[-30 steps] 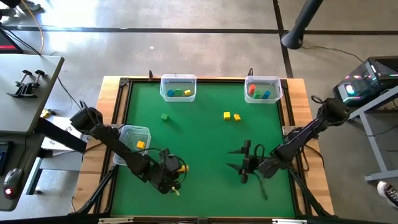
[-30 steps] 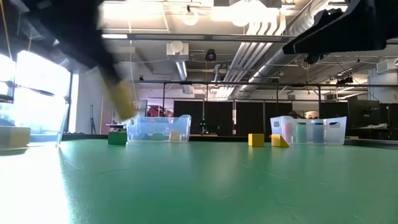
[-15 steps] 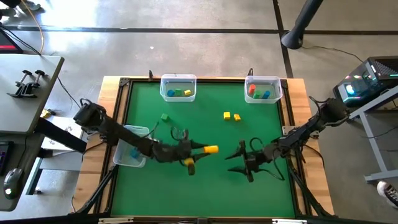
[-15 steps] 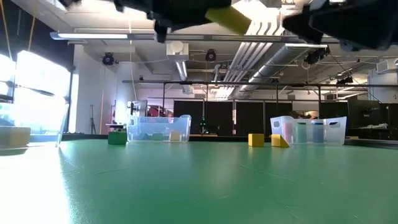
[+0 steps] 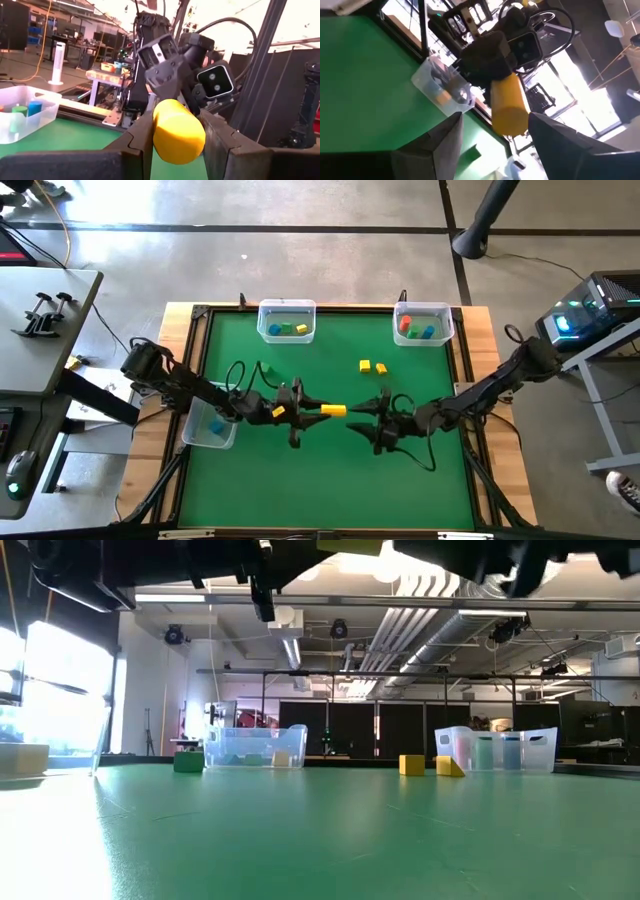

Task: Sort blocks by size
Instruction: Put the yellow cylindrical block into the top right transparent bin

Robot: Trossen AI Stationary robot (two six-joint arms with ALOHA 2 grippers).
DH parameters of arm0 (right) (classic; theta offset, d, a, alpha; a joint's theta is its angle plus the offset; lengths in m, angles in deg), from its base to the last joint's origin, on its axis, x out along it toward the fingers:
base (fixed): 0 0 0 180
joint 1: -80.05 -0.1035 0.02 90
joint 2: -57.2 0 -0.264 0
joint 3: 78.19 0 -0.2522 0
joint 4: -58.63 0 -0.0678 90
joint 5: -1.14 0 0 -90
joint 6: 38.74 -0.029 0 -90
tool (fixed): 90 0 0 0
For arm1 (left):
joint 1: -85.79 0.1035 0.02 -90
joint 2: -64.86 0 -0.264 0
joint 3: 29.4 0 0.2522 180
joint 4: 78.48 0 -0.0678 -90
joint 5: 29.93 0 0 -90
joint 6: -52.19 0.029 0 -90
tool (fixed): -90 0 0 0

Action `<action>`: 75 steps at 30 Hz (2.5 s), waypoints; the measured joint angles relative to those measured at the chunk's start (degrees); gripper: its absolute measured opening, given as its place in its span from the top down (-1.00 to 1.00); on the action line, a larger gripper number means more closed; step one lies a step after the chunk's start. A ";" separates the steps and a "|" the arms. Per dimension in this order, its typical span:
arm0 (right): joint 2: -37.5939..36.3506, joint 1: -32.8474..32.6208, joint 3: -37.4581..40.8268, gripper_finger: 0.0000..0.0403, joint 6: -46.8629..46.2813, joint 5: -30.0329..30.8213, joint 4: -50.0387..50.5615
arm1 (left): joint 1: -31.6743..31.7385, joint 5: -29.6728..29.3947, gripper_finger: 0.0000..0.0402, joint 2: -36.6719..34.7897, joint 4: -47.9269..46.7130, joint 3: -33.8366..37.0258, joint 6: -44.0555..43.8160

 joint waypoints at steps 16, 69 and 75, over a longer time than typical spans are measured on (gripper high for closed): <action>0.09 4.07 -6.65 -0.13 -4.23 -6.24 11.19 | -0.05 0.91 0.45 0.00 0.05 0.00 0.00; -32.06 22.60 -14.85 0.34 -66.36 10.66 87.82 | -1.13 -0.77 0.23 -0.02 -4.40 -0.05 2.52; -25.55 42.80 -24.76 0.34 -64.17 -2.18 104.91 | -1.08 -2.88 0.23 -0.02 -4.40 -0.04 2.50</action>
